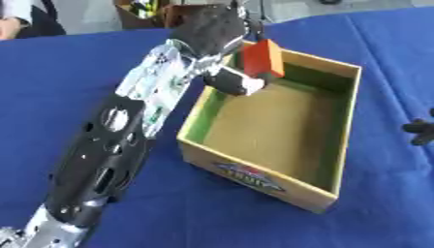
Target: Pick up objects on the table and place them in the box.
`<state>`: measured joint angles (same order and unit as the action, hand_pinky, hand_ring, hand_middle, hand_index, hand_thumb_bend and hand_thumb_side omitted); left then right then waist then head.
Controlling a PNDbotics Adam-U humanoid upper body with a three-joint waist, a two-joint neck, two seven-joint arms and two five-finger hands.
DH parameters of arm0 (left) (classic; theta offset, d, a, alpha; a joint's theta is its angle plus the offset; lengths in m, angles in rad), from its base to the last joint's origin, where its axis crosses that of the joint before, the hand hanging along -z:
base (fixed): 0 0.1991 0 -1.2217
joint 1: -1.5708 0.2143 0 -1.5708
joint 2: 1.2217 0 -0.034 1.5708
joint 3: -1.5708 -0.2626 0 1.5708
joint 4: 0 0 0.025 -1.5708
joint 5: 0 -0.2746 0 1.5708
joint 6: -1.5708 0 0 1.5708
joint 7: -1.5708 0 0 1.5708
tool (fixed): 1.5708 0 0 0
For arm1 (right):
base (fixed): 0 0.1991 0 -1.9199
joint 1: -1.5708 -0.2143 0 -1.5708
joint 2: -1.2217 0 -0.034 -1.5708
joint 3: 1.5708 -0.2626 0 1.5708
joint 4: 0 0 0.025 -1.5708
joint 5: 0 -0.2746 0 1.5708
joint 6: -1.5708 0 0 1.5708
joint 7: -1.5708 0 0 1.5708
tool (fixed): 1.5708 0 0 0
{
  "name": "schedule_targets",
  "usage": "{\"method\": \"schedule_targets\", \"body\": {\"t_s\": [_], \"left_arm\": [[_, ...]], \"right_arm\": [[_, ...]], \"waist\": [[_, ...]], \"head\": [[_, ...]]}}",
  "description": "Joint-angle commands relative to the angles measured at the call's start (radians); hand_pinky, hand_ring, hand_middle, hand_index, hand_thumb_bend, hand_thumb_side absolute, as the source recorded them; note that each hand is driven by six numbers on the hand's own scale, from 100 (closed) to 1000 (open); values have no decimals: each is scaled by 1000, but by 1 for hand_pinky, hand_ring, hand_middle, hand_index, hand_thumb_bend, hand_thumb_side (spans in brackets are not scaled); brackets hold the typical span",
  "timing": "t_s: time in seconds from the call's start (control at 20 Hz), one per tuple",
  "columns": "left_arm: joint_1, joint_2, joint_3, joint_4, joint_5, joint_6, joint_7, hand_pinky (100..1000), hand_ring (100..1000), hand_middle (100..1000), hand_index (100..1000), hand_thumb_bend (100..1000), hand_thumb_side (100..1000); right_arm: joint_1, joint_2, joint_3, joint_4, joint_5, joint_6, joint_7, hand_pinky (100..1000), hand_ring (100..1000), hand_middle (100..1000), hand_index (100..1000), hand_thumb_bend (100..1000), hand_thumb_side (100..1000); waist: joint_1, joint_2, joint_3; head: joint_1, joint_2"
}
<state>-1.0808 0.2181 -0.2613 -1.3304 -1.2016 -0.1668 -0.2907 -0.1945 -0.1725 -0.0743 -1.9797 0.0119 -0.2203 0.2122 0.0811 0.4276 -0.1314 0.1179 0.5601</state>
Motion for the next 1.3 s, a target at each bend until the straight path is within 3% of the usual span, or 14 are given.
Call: {"method": "schedule_targets", "body": {"t_s": [0.05,0.65,0.9,1.05,1.1,1.15,1.2,1.3], "left_arm": [[-11,0,-4,9,-13,-17,-4,100,239,240,453,100,568],[10,-32,-18,105,-36,-48,2,100,247,243,462,100,572],[16,-38,-22,121,-30,-57,-8,100,308,256,496,100,567],[20,-39,-24,127,-25,-67,-32,201,398,352,583,100,580],[21,-39,-26,129,-25,-72,-43,262,452,442,668,100,596],[21,-38,-25,129,-25,-78,-55,262,452,442,668,100,596],[21,-38,-25,128,-26,-83,-65,309,484,530,749,100,611],[22,-36,-23,124,-28,-91,-82,336,525,602,831,166,643]], "right_arm": [[-11,-6,-3,-20,13,19,-24,962,767,536,854,100,1000],[-18,-3,-2,-20,24,41,-65,966,767,534,843,100,1000],[-19,-2,0,-20,26,44,-66,966,766,532,842,100,1000],[-19,-2,0,-20,27,45,-66,967,765,532,841,100,1000],[-19,-2,0,-20,26,46,-66,967,765,532,841,100,1000],[-19,-2,0,-20,26,46,-66,967,765,532,841,100,1000],[-19,-2,-1,-20,25,45,-66,966,765,532,841,100,1000],[-17,-2,-1,-20,24,45,-67,966,765,531,840,100,1000]], "waist": [[-4,-18,1],[-3,-11,0],[-4,-10,-1],[-4,-10,2],[-4,-11,1],[-4,-11,1],[-5,-12,1],[-6,-14,2]], "head": [[-6,-11],[-12,-15],[-14,-15],[-16,-15],[-16,-15],[-17,-14],[-17,-14],[-18,-14]]}}
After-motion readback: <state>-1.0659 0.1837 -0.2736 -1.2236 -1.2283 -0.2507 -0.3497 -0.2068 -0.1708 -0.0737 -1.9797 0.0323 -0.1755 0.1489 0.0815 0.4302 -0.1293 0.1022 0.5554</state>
